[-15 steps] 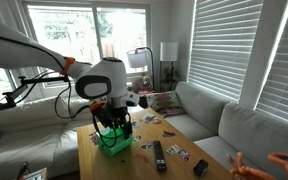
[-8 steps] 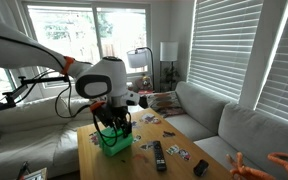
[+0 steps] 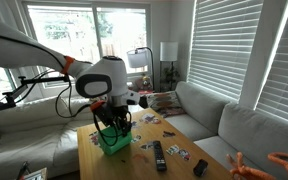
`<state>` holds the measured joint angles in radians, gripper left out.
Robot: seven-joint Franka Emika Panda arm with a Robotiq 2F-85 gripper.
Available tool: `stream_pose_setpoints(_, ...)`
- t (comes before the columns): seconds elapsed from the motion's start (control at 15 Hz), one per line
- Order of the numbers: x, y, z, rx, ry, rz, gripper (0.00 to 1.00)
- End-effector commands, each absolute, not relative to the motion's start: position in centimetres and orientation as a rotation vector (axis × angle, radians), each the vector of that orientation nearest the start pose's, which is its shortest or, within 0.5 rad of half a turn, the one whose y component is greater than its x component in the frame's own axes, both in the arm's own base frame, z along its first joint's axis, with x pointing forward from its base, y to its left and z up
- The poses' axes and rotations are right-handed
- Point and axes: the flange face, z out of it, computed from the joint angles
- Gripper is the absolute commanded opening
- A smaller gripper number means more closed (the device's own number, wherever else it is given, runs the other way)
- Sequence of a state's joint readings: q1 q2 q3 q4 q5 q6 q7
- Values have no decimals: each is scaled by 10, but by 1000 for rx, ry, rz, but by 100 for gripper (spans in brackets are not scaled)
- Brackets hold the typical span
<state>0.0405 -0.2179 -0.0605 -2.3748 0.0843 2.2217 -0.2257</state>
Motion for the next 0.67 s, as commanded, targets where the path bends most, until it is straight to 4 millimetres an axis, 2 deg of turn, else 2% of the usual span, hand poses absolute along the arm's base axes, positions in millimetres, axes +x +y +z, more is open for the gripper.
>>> stream_pose_setpoints(0.0, 473, -7, 411, -3054, -266, -104, 66)
stream_pose_setpoints(0.07, 473, -6, 411, -3053, -267, -103, 74)
stream_pose_setpoints(0.13, 474, -5, 411, -3051, -270, -104, 69)
stream_pose_setpoints(0.33, 475, -2, 411, -3052, -272, -104, 40)
stream_pose_setpoints(0.4, 475, -1, 410, -3053, -275, -104, 34)
stream_pose_setpoints(0.53, 475, 0, 410, -3053, -277, -103, 34)
stream_pose_setpoints(0.6, 475, -1, 410, -3053, -277, -102, 31)
